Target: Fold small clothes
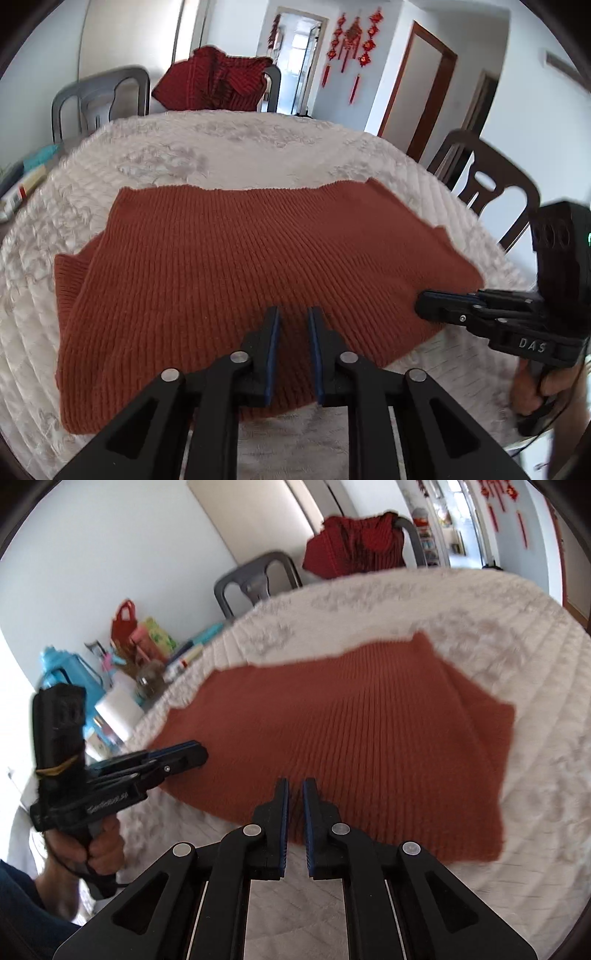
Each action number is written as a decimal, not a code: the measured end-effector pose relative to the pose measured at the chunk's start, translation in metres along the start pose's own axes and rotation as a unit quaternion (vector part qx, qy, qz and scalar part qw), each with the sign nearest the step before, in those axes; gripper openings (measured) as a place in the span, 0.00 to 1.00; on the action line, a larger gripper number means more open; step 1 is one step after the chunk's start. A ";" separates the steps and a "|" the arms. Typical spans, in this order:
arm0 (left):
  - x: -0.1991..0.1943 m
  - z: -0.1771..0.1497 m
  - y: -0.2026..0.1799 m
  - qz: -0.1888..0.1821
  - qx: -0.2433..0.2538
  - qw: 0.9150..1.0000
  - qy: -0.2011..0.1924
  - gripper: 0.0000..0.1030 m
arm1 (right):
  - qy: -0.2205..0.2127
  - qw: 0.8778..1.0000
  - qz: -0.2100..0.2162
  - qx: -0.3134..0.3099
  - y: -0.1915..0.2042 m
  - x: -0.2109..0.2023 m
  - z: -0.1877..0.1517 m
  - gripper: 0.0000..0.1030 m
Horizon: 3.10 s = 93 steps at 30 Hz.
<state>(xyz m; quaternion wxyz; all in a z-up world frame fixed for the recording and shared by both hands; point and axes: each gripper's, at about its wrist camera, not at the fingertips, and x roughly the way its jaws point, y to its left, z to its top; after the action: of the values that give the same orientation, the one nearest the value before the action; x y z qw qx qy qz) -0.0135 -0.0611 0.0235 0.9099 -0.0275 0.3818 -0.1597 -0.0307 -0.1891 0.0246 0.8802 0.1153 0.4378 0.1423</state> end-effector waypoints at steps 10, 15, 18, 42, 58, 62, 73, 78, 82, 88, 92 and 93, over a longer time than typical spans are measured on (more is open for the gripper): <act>-0.021 -0.008 -0.016 -0.018 0.027 0.999 -0.013 0.27 | -0.026 1.000 -0.005 0.016 -0.008 -0.033 -0.007 0.07; -0.013 -0.013 0.005 -0.021 -0.011 1.000 0.001 0.27 | -0.058 0.994 -0.035 0.082 -0.044 -0.050 -0.013 0.07; -0.020 -0.012 0.010 -0.019 -0.023 1.000 -0.002 0.27 | -0.053 0.991 -0.044 0.113 -0.066 -0.045 -0.018 0.05; -0.027 0.005 0.076 0.068 -0.104 0.992 -0.025 0.27 | -0.065 0.988 -0.059 0.124 -0.072 -0.030 0.012 0.07; -0.014 0.017 0.088 0.098 -0.109 0.989 -0.014 0.27 | -0.064 0.989 -0.087 0.104 -0.068 -0.018 0.032 0.07; -0.026 0.016 0.094 0.112 -0.117 0.987 -0.024 0.37 | -0.069 0.990 -0.083 0.087 -0.056 -0.023 0.034 0.07; -0.047 -0.002 0.102 0.105 -0.125 0.986 -0.035 0.44 | -0.063 0.995 -0.064 0.043 -0.026 -0.018 0.026 0.07; -0.040 -0.010 0.119 0.111 -0.158 0.981 -0.017 0.47 | -0.058 0.995 -0.060 0.051 -0.028 -0.020 0.021 0.07; -0.033 -0.011 0.132 0.083 -0.182 0.980 -0.021 0.54 | -0.052 0.997 -0.046 0.032 -0.014 -0.016 0.020 0.08; -0.015 0.006 0.142 0.028 -0.200 0.979 -0.016 0.58 | -0.028 1.000 0.007 -0.001 0.021 0.013 0.024 0.08; -0.009 0.011 0.139 0.015 -0.198 0.980 -0.015 0.58 | -0.008 0.999 0.030 -0.016 0.040 0.039 0.031 0.08; -0.009 0.010 0.139 0.004 -0.201 0.980 -0.013 0.58 | -0.001 0.999 0.029 -0.019 0.043 0.047 0.033 0.08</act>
<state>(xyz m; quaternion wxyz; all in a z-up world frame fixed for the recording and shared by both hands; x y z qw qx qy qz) 0.0248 0.0726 0.0130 0.8914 -0.2102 0.3943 -0.0758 0.0165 -0.1352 0.0237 0.8782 0.1118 0.4304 0.1760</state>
